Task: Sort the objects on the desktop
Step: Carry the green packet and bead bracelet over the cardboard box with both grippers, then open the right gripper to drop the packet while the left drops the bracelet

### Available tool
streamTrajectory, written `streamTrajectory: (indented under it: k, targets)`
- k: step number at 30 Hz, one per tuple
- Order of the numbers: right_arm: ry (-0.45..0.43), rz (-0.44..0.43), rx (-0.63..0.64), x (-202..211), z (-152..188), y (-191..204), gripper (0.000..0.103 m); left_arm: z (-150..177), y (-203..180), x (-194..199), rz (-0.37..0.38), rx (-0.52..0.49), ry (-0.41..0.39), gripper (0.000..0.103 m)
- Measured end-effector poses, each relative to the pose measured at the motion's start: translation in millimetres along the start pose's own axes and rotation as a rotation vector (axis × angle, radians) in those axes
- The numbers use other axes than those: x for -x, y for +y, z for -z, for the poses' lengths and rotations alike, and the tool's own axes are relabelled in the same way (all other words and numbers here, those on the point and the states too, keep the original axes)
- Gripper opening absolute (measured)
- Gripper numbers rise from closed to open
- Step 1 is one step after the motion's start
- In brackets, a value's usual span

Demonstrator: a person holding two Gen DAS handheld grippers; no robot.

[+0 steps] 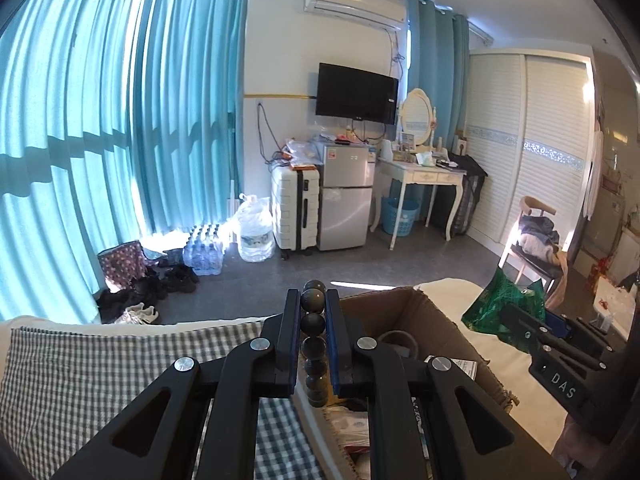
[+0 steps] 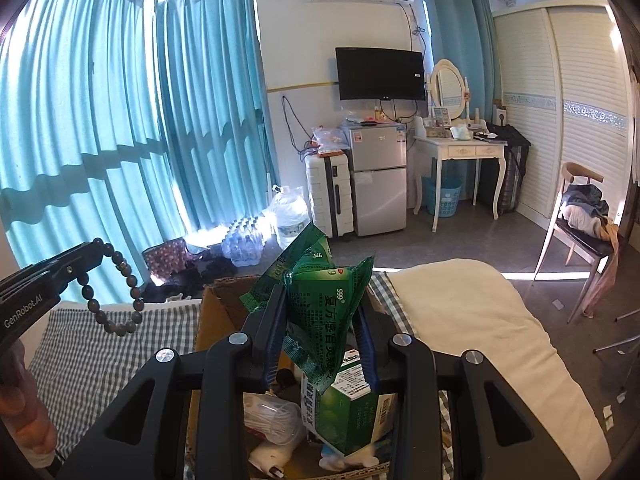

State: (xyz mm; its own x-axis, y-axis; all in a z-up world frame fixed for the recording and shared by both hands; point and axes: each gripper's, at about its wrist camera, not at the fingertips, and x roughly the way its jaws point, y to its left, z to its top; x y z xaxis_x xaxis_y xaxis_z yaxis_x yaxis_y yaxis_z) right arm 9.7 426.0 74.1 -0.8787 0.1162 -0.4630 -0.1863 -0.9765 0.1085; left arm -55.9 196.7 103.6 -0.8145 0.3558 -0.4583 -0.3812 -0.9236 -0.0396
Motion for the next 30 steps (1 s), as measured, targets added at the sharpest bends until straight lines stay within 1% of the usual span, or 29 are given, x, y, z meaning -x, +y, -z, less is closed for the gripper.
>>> streamTrajectory:
  k: [4,6,10,13,16,18,20,24,26,27,28,29,30]
  targets:
    - [0.020,0.002,-0.011,-12.7,-1.0,-5.0,0.032,-0.6,-18.1,-26.9,0.033,-0.013,0.040,0.011]
    - [0.045,0.002,-0.005,-25.3,-1.3,-6.1,0.032,2.0,-25.7,-40.1,0.045,-0.017,0.063,0.011]
    - [0.102,0.031,0.007,-54.0,-0.2,-10.8,0.032,8.9,-37.0,-71.3,0.080,-0.012,0.120,0.011]
    - [0.136,0.025,-0.019,-71.0,0.8,-20.8,0.032,19.4,-42.2,-92.8,0.098,-0.010,0.161,0.011]
    - [0.167,0.010,-0.033,-82.5,5.5,-27.0,0.032,33.1,-44.9,-114.0,0.100,-0.006,0.203,0.011]
    - [0.197,0.004,-0.020,-93.9,11.5,-27.8,0.032,41.9,-44.4,-128.9,0.105,0.009,0.242,0.011]
    - [0.236,0.020,0.000,-107.0,17.9,-27.8,0.032,51.4,-42.5,-143.1,0.108,0.021,0.289,0.011]
    - [0.302,0.041,0.023,-123.4,27.8,-30.1,0.034,65.4,-47.2,-155.1,0.103,0.009,0.327,0.011]
    - [0.317,0.057,0.040,-127.6,30.8,-28.9,0.034,66.9,-49.9,-156.6,0.109,0.010,0.331,0.013]
    - [0.322,0.064,0.054,-129.1,31.9,-27.8,0.034,66.7,-50.5,-155.6,0.106,0.008,0.327,0.016]
    - [0.323,0.071,0.066,-129.2,32.4,-27.5,0.037,65.9,-51.6,-154.1,0.102,0.003,0.321,0.021]
    - [0.317,0.079,0.072,-129.2,32.2,-28.2,0.046,64.8,-52.0,-152.3,0.099,0.001,0.313,0.024]
    - [0.302,0.086,0.074,-127.1,30.9,-28.6,0.050,63.9,-51.8,-150.0,0.096,0.001,0.305,0.026]
